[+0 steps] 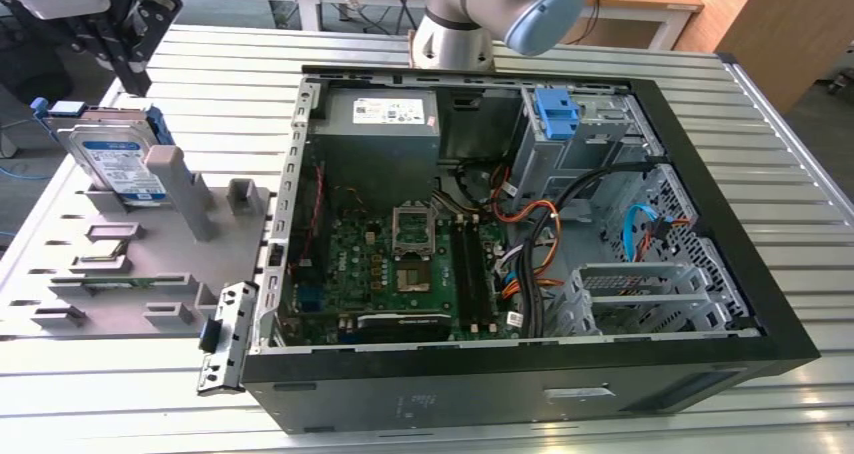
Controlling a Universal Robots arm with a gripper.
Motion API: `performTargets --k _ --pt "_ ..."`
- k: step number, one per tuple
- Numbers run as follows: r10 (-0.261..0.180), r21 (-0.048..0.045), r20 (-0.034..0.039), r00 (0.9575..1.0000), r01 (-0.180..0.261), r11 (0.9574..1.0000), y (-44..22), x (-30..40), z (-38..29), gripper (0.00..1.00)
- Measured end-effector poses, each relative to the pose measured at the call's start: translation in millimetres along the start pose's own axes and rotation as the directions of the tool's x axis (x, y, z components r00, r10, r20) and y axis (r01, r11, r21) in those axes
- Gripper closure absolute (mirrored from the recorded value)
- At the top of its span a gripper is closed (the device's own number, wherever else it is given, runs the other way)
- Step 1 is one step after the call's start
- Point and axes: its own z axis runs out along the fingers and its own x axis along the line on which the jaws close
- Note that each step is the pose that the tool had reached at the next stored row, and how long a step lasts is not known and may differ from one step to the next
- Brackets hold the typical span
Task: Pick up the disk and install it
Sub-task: 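Reach for the disk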
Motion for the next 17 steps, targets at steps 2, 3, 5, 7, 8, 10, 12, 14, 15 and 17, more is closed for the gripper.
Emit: performTargets --k 2,3,5,7,8,10,12,14,15,17 --pt "0.001 -0.0001 0.0001 1.0 -0.001 1.0 0.4 3.0 0.7 0.89" --pt "0.002 -0.0001 0.0001 1.0 -0.002 1.0 0.6 4.5 1.0 0.89" --pt "0.003 -0.0001 0.0002 1.0 -0.003 1.0 1.0 7.5 1.8 0.89" --pt "0.003 -0.0002 0.0002 1.0 -0.003 1.0 1.4 10.5 2.8 0.89" --pt "0.004 -0.0002 0.0003 1.0 -0.004 1.0 1.5 11.9 3.3 0.89" --pt "0.005 -0.0003 0.0003 1.0 -0.005 1.0 1.7 14.6 4.3 0.89" --pt "0.006 -0.0003 0.0003 1.0 -0.006 1.0 1.7 17.2 5.5 0.89" --pt "0.007 -0.0004 0.0005 1.0 -0.007 1.0 1.8 19.7 6.9 0.89" --pt "0.007 -0.0004 0.0006 1.0 -0.007 1.0 1.9 20.4 7.5 0.89" --pt "0.007 -0.0002 0.0003 1.0 -0.007 1.0 1.8 20.9 7.8 0.89"
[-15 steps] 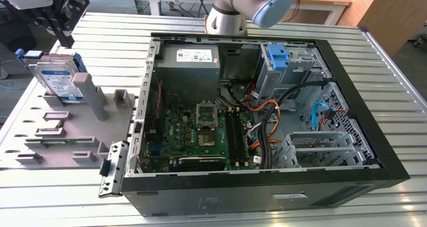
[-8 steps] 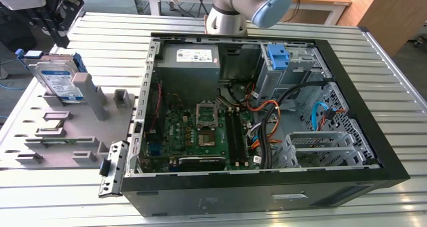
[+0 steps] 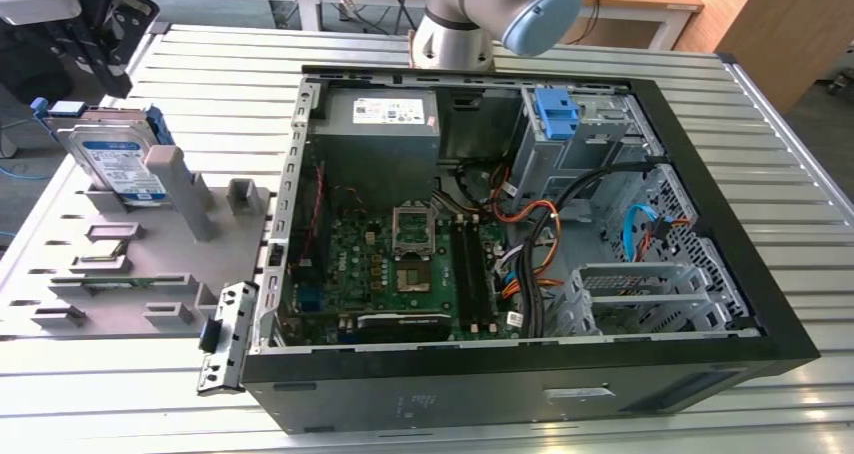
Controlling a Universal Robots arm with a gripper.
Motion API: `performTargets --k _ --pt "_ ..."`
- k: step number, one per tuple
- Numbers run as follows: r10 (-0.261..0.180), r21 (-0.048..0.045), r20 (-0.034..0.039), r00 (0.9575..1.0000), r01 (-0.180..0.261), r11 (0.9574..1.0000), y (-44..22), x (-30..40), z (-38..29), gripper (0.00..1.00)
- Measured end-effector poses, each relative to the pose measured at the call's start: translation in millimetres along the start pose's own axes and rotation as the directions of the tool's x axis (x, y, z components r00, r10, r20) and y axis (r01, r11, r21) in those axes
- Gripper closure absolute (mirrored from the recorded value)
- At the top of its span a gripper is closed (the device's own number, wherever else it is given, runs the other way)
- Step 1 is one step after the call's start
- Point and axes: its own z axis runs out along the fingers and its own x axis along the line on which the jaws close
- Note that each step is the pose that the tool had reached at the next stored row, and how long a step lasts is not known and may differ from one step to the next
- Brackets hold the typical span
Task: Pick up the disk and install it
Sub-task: 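Reach for the disk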
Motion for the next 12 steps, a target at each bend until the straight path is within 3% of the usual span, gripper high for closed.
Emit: performTargets --k 12 --pt "0.001 -0.0001 0.0002 1.0 -0.001 1.0 0.5 9.4 2.1 0.89"
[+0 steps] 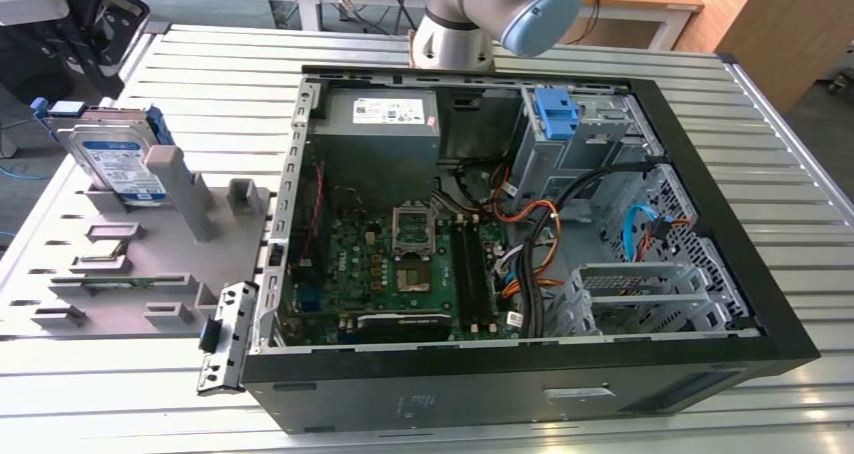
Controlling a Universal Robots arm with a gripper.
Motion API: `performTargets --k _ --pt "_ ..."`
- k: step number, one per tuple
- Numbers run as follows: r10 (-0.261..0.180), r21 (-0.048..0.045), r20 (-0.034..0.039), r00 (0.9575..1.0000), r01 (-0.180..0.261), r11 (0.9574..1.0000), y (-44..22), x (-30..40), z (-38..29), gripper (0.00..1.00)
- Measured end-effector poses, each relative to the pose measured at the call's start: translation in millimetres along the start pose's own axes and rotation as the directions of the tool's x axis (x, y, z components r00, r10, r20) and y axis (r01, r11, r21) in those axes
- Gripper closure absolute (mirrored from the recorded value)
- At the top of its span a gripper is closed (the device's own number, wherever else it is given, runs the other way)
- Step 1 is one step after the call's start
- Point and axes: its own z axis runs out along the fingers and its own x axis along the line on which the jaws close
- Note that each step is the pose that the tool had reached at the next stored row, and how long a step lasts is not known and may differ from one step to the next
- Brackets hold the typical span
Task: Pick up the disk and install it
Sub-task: 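Reach for the disk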
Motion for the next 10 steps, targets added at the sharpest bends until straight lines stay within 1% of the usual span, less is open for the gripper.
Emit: performTargets --k 10 --pt "0.001 0.0 0.0001 1.0 -0.001 1.0 0.1 8.6 1.1 0.89"
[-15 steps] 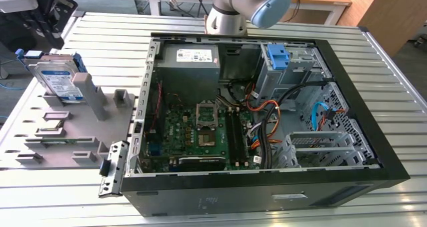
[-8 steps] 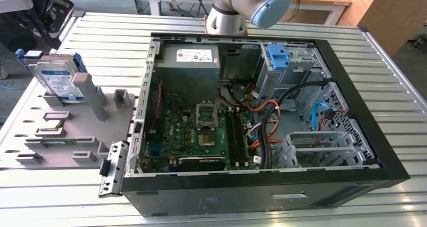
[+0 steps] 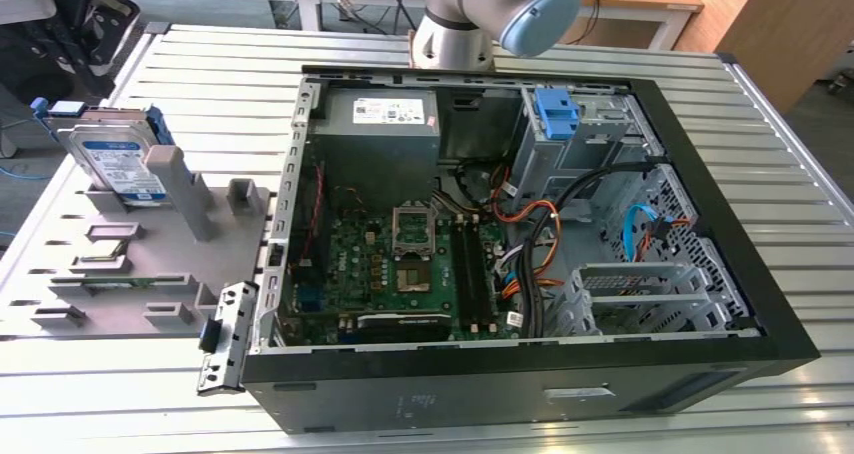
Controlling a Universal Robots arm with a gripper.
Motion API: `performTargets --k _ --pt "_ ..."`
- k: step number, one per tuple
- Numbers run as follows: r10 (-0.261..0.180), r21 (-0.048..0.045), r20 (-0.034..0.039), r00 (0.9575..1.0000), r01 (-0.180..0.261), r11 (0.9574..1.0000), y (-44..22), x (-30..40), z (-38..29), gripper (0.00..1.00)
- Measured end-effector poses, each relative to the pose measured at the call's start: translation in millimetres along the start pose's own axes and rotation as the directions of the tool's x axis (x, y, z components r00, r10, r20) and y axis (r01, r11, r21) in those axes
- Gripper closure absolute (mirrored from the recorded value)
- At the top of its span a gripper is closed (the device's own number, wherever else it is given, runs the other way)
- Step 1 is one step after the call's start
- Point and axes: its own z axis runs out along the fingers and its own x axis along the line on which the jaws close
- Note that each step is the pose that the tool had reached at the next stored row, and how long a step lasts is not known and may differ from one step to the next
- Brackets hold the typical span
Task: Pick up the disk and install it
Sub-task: 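Reach for the disk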
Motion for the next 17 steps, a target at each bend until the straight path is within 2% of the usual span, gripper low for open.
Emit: performTargets --k 11,17 --pt "0.0 0.0001 -0.0001 1.0 0.0 1.0 0.8 7.0 2.9 0.89" --pt "0.0 0.0 -0.0001 1.0 0.0 1.0 2.2 14.2 5.0 0.89"
